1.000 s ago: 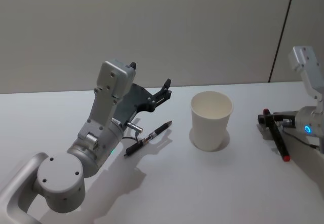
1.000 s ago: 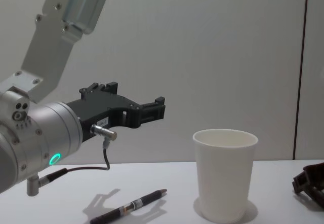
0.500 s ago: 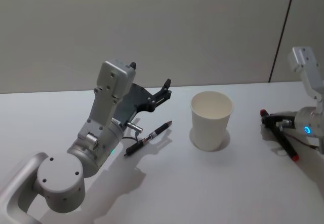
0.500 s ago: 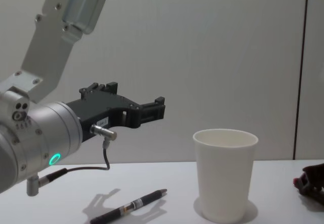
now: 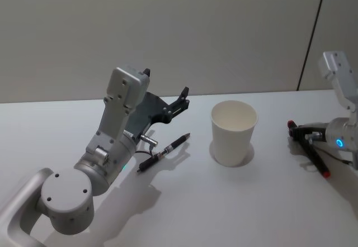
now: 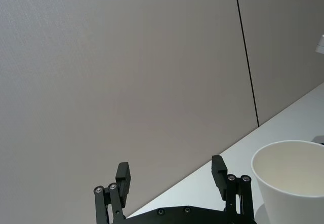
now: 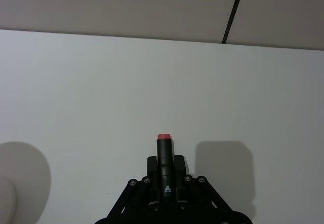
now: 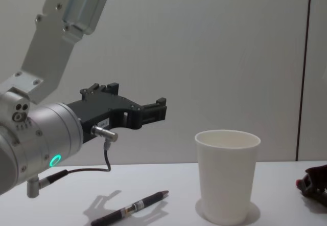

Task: Place the pen into the pen holder.

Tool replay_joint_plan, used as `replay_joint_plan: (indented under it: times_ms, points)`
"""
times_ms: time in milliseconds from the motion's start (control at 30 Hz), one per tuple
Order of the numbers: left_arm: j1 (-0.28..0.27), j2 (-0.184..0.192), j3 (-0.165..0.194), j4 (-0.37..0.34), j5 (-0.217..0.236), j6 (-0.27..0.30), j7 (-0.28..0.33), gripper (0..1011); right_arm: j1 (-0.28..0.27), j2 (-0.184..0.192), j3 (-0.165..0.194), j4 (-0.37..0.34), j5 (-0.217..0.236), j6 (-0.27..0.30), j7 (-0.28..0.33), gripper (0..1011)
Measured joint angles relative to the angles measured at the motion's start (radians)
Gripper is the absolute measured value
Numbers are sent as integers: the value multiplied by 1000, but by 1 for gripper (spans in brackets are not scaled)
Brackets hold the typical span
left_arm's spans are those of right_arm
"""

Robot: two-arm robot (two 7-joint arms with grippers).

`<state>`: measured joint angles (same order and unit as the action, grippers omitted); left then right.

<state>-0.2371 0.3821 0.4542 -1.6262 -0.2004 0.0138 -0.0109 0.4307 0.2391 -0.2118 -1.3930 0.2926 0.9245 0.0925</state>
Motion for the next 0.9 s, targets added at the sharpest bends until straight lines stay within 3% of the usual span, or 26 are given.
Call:
replay_joint_plan:
  times_ms: [633, 900]
  points:
    - [0, 0, 0, 0, 0, 0, 0, 1001, 0, 0, 0, 0, -2, -1, 1, 182]
    - [0, 0, 0, 0, 0, 0, 0, 1001, -1, -3, -2, -13, -8, -30, 2, 182]
